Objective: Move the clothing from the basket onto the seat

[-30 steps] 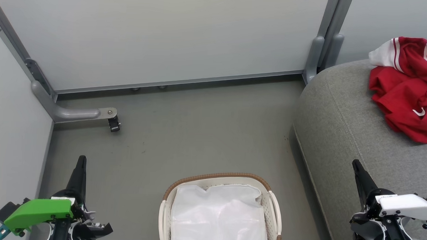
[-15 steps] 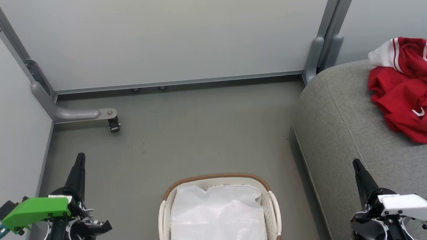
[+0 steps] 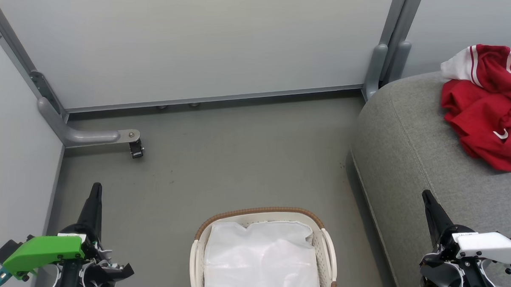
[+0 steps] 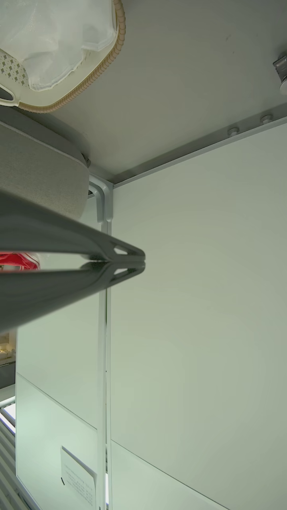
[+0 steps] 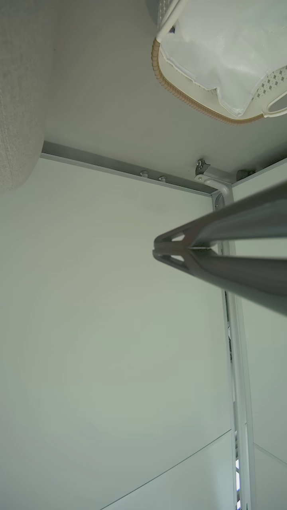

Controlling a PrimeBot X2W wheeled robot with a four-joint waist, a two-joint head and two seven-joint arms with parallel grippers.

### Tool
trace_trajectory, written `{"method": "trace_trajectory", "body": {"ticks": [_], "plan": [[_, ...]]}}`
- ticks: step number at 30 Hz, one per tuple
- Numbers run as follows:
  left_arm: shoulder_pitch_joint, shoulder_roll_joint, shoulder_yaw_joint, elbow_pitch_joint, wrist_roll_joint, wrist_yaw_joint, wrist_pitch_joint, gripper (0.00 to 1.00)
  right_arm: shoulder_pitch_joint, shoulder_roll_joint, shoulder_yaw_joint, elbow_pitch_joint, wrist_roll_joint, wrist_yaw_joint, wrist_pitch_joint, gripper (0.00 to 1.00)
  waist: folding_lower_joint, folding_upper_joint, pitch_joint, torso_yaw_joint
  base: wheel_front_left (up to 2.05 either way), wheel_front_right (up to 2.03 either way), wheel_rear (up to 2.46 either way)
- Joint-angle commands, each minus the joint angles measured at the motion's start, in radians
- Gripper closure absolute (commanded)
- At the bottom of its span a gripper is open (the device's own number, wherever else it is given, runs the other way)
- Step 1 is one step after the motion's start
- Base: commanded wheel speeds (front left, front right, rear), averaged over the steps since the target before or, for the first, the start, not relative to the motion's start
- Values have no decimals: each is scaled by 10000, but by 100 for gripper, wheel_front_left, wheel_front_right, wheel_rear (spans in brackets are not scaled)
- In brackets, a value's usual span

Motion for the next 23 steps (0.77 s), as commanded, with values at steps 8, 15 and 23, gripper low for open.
{"method": "trace_trajectory", "body": {"ticks": [8,15,23], "plan": [[-107,54,27,-22,-33,-64,33,100,-75,-59,-24,-44,37,-3,12,100,0,0,0,0,0,0,0],[-107,55,27,-23,-34,-65,32,100,-74,-59,-24,-44,38,-3,11,100,0,0,0,0,0,0,0],[-107,55,26,-22,-34,-65,32,100,-74,-59,-23,-45,38,-3,11,100,0,0,0,0,0,0,0]]}}
